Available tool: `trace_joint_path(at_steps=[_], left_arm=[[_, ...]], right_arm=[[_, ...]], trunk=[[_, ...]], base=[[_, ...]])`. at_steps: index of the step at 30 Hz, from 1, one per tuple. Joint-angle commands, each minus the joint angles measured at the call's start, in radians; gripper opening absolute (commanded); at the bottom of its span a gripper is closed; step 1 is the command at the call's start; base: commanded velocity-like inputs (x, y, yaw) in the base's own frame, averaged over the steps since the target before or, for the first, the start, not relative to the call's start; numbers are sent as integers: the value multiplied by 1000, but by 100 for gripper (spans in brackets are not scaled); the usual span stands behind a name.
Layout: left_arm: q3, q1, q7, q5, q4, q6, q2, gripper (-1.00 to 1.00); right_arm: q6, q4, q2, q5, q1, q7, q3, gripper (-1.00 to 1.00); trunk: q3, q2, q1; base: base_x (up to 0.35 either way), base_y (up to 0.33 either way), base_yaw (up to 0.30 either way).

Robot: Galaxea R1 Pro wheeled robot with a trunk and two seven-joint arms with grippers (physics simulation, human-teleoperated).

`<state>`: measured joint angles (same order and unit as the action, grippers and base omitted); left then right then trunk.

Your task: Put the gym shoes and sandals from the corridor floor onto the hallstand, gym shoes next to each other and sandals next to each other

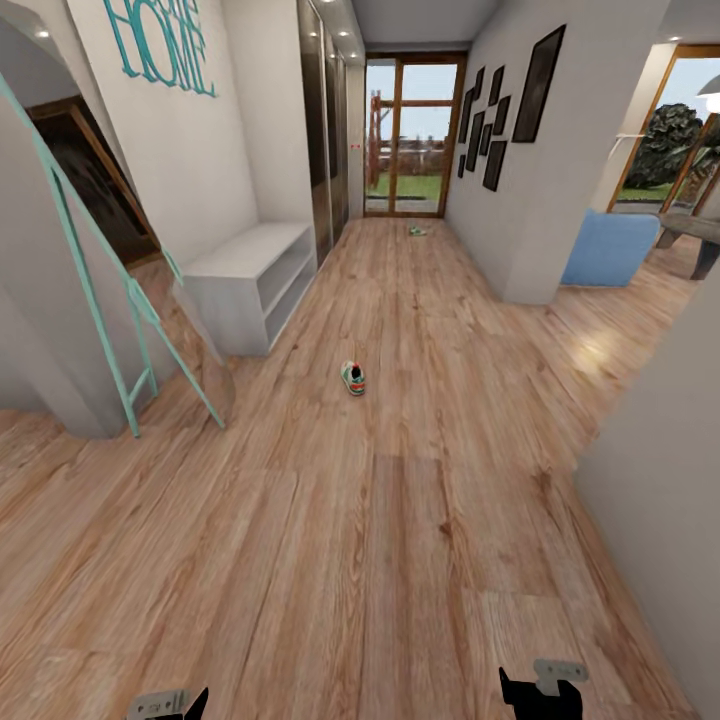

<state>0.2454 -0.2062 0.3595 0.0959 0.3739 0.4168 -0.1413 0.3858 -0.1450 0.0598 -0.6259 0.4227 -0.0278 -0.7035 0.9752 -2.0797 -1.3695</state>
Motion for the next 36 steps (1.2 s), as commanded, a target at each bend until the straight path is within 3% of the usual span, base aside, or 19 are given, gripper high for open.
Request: trace_joint_path(at_steps=[1, 36], left_arm=[[3, -1, 10, 10, -1, -1, 0, 100], [3, -1, 10, 10, -2, -1, 0, 100]], right_arm=[[4, 1, 0, -6, 1, -3, -8, 100], [4, 1, 0, -8, 1, -3, -8, 100]], trunk=[[1, 0, 0], [1, 0, 0]], base=[[340, 0, 0], [340, 0, 0]])
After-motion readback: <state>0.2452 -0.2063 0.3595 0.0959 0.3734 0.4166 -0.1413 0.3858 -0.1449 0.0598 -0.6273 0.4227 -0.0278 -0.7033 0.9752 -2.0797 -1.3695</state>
